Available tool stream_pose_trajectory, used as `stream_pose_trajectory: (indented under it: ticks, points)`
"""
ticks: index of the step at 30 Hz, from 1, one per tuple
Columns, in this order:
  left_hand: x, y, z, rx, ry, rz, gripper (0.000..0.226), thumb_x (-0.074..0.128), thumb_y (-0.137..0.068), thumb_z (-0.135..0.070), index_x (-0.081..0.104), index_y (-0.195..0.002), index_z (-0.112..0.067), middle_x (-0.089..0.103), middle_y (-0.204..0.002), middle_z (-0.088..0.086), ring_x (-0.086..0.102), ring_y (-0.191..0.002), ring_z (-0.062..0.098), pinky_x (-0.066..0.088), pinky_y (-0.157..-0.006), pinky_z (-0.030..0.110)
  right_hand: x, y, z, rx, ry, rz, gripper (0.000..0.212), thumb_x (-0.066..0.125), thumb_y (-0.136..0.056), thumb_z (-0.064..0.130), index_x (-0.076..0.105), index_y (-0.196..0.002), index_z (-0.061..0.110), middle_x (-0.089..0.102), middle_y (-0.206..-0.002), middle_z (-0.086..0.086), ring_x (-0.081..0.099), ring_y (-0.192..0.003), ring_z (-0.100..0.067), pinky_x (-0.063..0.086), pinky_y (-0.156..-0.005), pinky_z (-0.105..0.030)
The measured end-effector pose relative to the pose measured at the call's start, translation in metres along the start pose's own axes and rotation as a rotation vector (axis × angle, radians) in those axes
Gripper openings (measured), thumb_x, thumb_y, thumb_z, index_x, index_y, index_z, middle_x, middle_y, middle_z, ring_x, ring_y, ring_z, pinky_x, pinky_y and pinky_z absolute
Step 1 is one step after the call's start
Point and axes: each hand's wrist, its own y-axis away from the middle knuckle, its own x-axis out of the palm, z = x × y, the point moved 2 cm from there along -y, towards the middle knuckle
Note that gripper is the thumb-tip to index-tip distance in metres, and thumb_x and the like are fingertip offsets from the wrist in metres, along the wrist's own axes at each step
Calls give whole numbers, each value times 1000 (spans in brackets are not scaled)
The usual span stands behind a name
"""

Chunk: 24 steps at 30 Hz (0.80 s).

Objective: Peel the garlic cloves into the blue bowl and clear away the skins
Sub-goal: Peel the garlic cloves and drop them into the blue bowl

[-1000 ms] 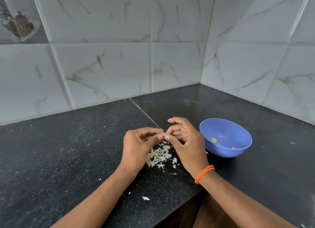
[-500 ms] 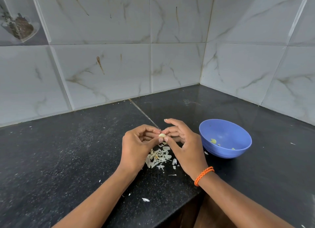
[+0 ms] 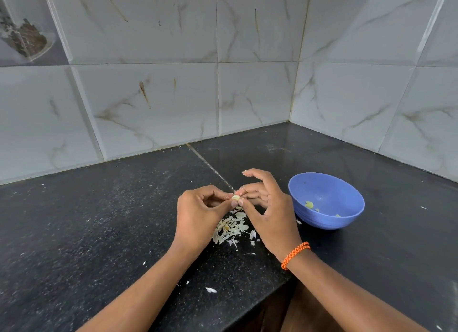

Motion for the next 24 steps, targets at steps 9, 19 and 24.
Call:
stream_pose_trajectory:
  ticks: [9, 19, 24]
  points:
    - [3, 2, 1, -36, 94, 12, 20, 94, -81, -18, 80, -89, -7, 82, -83, 6, 81, -78, 30, 68, -81, 48, 0, -2, -5, 69, -186, 29, 60, 74, -95, -3, 54, -144, 25, 77, -106, 1, 75, -106, -23, 62, -93, -38]
    - [1, 2, -1, -6, -2, 39, 6, 88, -91, -20, 86, -92, -14, 84, -86, -2, 80, -69, 25, 67, -71, 46, -1, -1, -7, 90, -174, -27, 46, 72, -100, 4, 59, -139, 25, 80, -97, -1, 79, -97, -21, 66, -86, -41]
    - [3, 4, -4, 62, -175, 8, 7, 83, -97, -26, 85, -90, -29, 81, -80, -14, 77, -61, 14, 65, -68, 49, -2, 2, -4, 35, -40, -49, 43, 73, -97, 0, 63, -134, 20, 79, -95, 4, 78, -93, -10, 64, -82, -27]
